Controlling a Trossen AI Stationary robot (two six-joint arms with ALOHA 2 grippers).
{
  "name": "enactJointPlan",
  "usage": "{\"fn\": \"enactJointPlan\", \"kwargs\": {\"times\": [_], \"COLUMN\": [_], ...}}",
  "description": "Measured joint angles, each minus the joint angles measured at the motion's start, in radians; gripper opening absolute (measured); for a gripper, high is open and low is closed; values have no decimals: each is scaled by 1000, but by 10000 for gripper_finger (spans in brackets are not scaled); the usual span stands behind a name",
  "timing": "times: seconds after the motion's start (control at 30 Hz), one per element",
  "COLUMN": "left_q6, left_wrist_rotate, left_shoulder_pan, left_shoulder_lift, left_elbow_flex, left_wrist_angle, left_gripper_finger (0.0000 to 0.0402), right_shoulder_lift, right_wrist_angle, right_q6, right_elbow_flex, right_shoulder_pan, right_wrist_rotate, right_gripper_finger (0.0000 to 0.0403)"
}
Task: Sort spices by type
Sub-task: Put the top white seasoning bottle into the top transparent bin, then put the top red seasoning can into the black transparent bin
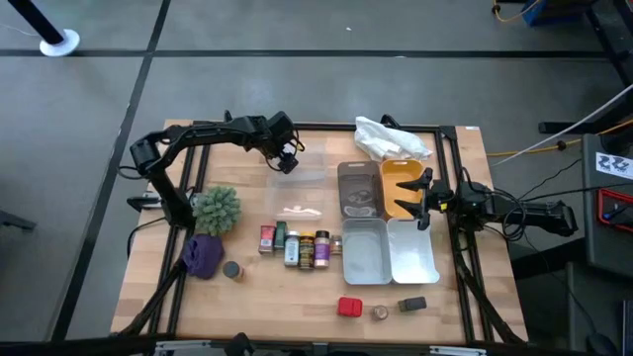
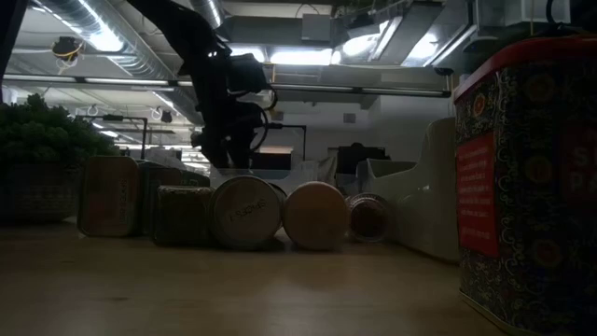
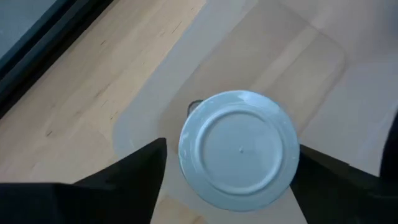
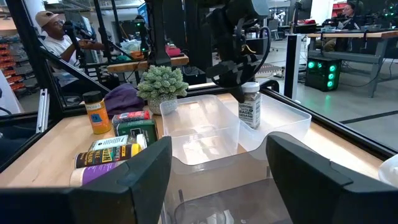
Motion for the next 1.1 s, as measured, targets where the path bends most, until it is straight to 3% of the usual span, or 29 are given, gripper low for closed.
{"fn": "enactJointPlan", "kwargs": {"times": [0.27,0.6,0.87,1.1], "left_q6": [12,12,-188,-450], "left_wrist_rotate": [0,0,0,16], "left_shoulder_pan": [0,0,-63,-248], "left_shoulder_lift": [-14,-14,-15,-15], "left_elbow_flex": [50,268,352,327], "left_wrist_angle": [-47,-363,-715,-874], "left_gripper_finger": [307,307,308,308], "right_shoulder_lift": [0,0,0,0], "right_wrist_angle": [0,-1,-2,-8], "right_q6": [0,0,4,4], "right_elbow_flex": [0,0,0,0], "right_shoulder_pan": [0,0,0,0], "right_wrist_rotate": [0,0,-2,-3], "right_gripper_finger": [260,260,260,260]}}
